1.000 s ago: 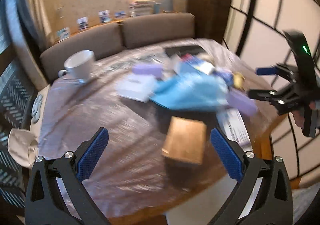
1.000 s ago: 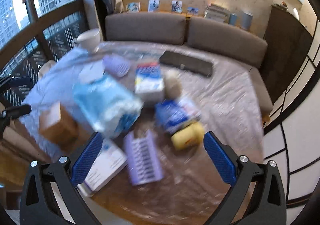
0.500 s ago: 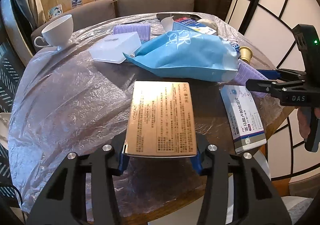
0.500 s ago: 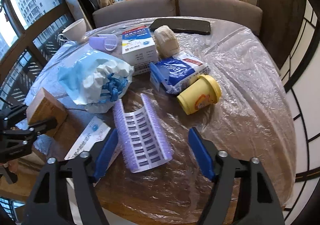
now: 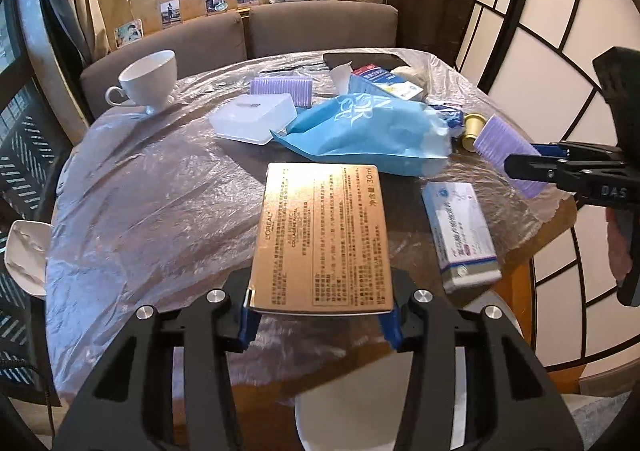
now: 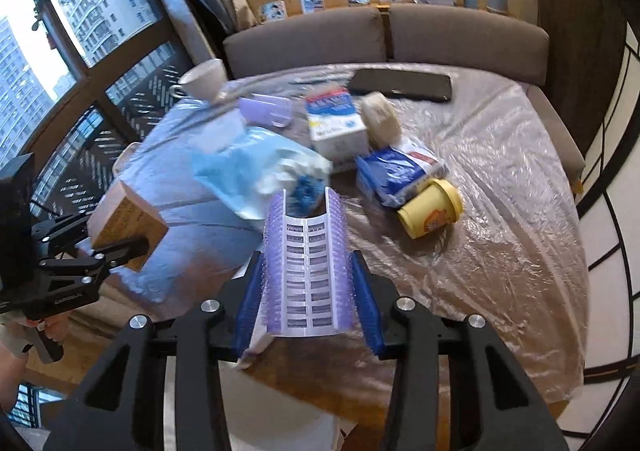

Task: Collect trash
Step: 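Carry the brown box and purple rack down into the white bin and release both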

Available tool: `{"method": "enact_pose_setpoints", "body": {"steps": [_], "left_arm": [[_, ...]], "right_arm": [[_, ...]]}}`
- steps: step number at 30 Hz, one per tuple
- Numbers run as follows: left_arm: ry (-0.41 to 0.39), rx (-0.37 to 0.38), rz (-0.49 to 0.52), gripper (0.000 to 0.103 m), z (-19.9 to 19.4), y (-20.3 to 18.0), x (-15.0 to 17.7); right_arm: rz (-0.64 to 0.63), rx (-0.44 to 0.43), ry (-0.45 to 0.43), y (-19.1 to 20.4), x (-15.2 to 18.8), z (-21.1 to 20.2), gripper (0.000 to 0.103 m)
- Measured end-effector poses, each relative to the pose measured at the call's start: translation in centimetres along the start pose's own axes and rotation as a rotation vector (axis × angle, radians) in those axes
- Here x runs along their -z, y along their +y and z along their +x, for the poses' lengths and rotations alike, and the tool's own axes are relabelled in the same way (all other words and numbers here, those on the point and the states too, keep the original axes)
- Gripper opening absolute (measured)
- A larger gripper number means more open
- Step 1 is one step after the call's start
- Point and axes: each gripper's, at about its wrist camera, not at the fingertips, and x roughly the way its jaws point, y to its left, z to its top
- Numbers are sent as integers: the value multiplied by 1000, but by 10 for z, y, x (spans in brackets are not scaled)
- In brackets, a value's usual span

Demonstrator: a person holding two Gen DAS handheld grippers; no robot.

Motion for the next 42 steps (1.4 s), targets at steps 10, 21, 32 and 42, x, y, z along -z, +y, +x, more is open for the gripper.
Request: {"method": "enact_pose_setpoints", "body": {"steps": [10, 21, 32, 42], "left_arm": [[49, -19, 34, 48, -27, -20, 28], [161, -31, 133, 48, -24, -44, 70], [271, -9, 190, 48, 10, -60, 102], [356, -6, 193, 48, 48, -61, 122]], "right_arm": [[-102, -89, 61, 56, 33, -26, 43], [-152, -96, 205, 75, 77, -9, 43], [-152, -75, 306, 76, 102, 19, 43], [-163, -43, 362, 68, 121, 47, 43]]}}
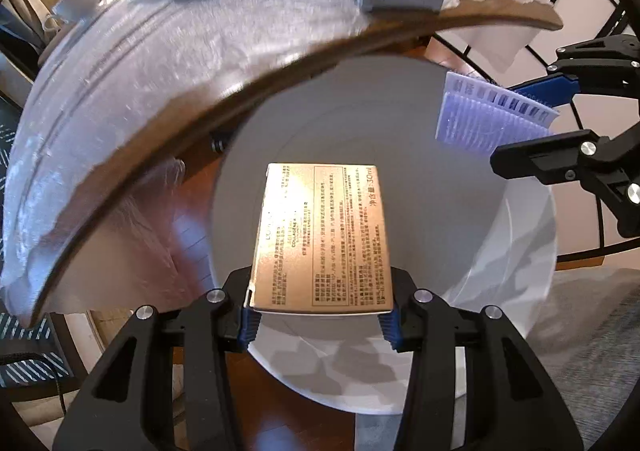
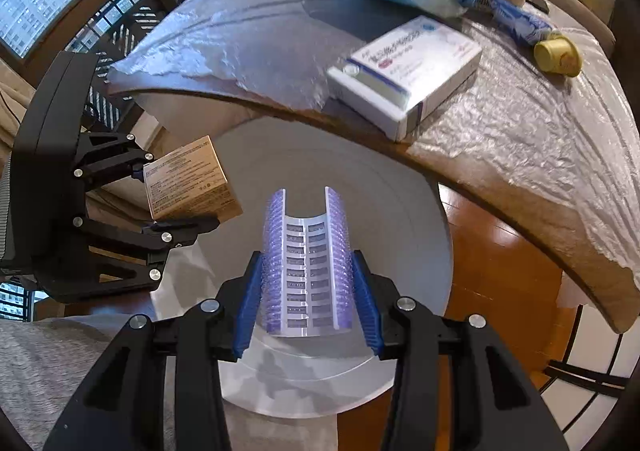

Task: Collect trash
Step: 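Carry the brown box and purple rack down into the white bin and release both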

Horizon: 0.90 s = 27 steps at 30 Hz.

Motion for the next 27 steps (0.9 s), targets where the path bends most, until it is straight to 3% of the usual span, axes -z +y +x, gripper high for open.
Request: {"method": "enact_pose_setpoints", "body": {"steps": [20, 27], "left_arm": [[68, 19, 2, 49, 40, -9, 3], [80, 31, 10, 50, 42, 6, -6]], "right_arm": [[39, 41, 64, -7, 13, 44, 43], [51, 43, 70, -13, 12, 49, 44]]}}
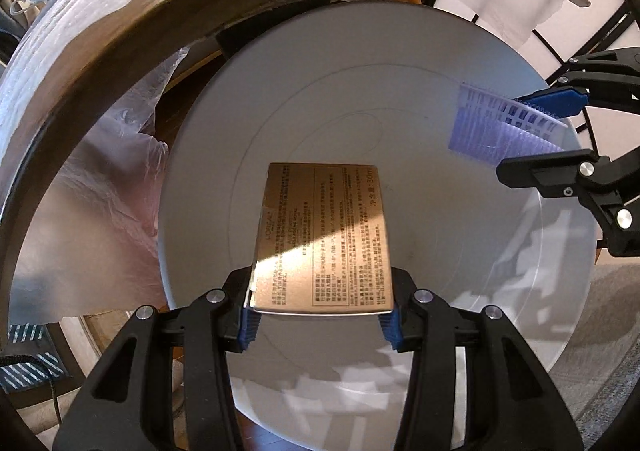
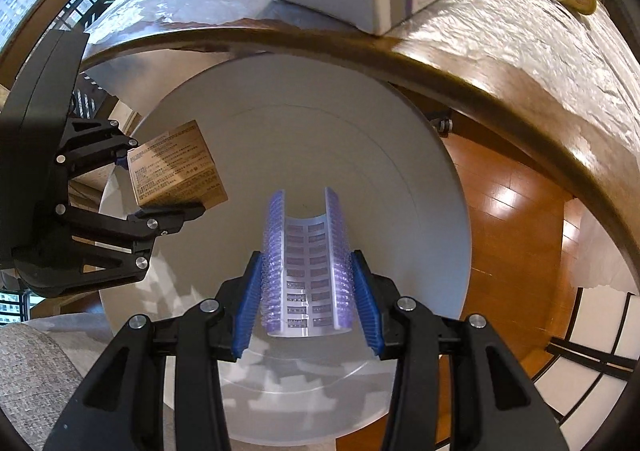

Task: Collect trash
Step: 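Carry the brown box and purple rack down into the white bin and release both, then grasp the white medicine box with the left tool while the right tool grasps the blue bag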

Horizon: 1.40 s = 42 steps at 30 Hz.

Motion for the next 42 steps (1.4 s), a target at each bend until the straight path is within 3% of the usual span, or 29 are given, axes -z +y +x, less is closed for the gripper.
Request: {"method": "enact_pose_setpoints", "body": {"steps": [1, 2, 4, 10, 15, 16, 17, 18, 20, 24, 30, 42], "left_arm": [[-15, -12, 7, 53, -2, -1, 0], [-23, -25, 10, 69, -3, 1, -1], [-51, -54, 17, 80, -8, 1, -2], [-63, -56, 7, 81, -17, 8, -5], [-153, -19, -31, 81, -61, 15, -10], [-181, -9, -40, 83, -71, 17, -11], [-221, 2, -53, 95, -85, 20, -13], [-276, 3, -65, 99, -100, 21, -18], [-360, -10, -65, 102, -119, 20, -31], [-387, -32, -23, 102, -118, 8, -65], [-366, -55, 16, 102, -92, -11, -93], [-365, -7, -37, 100, -82, -9, -123]], "right_arm": [[-2, 4, -5, 1, 0, -1, 46], [-2, 10, -10, 2, -1, -2, 60], [-1, 27, -34, 3, 0, -7, 73], [7, 49, -66, 0, 0, -25, 74], [15, 64, -182, -4, -7, -73, 78], [18, 63, -233, -7, -13, -90, 85], [16, 68, -273, -9, -19, -103, 90], [7, 77, -314, -11, -25, -115, 91], [-34, 96, -390, -15, -47, -136, 95], [-110, 98, -456, -30, -105, -148, 96], [-128, 40, -361, -65, -180, -110, 96], [-167, -16, -235, -68, -214, -63, 96]]}}
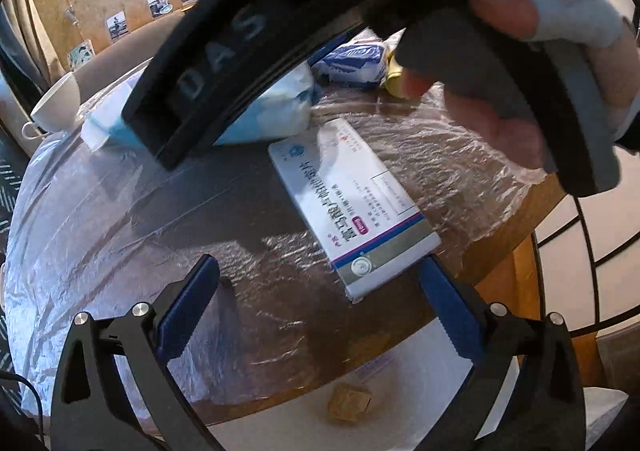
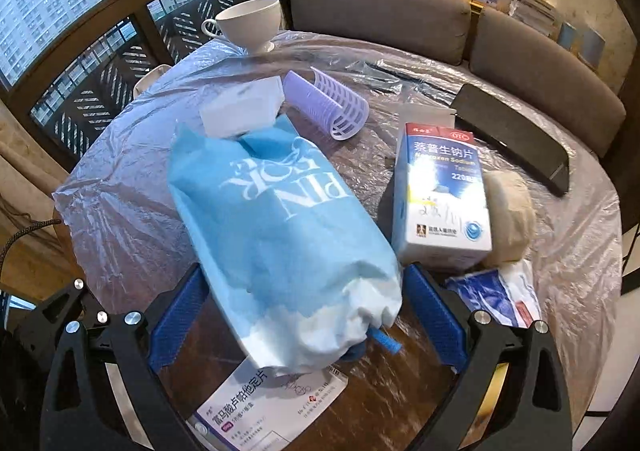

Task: Collect trash
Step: 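Grasp the white medicine box with the left tool while the right tool grasps the blue bag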

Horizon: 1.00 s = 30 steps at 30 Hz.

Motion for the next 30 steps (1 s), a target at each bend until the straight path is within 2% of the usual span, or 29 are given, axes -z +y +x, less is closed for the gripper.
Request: {"method": "enact_pose_setpoints", "body": {"steps": [3, 7, 12, 17, 19, 21, 24, 25, 26, 29, 30], "left_arm": [[-12, 46, -4, 100, -10, 1, -4], [-4, 63, -38, 100, -12, 0, -12], [21, 30, -100, 100, 8, 5, -27], [45, -34, -110, 100, 28, 3, -34], [30, -42, -115, 100, 30, 4, -36], [11, -42, -121, 92, 29, 7, -37], [-7, -48, -101, 70, 26, 10, -38], [-9, -46, -98, 58, 25, 11, -38], [-9, -44, -96, 53, 24, 13, -39], [0, -26, -90, 53, 24, 18, -37], [3, -23, -84, 53, 23, 20, -36]], "right_arm": [[-1, -8, -9, -1, -4, -2, 96], [-23, 0, 0, -1, -7, 0, 96], [-33, -8, 14, -3, -10, 4, 96], [-15, -44, 41, -4, -13, 11, 96], [-16, -51, 38, -1, -12, 11, 95], [-17, -58, 31, 0, -11, 10, 91], [-14, -64, 27, 0, -12, 11, 81], [-15, -65, 21, 0, -13, 10, 75], [-22, -62, 12, 1, -14, 10, 68], [-43, -49, 7, 5, -16, 10, 56], [-49, -44, 4, 6, -16, 10, 54]]}}
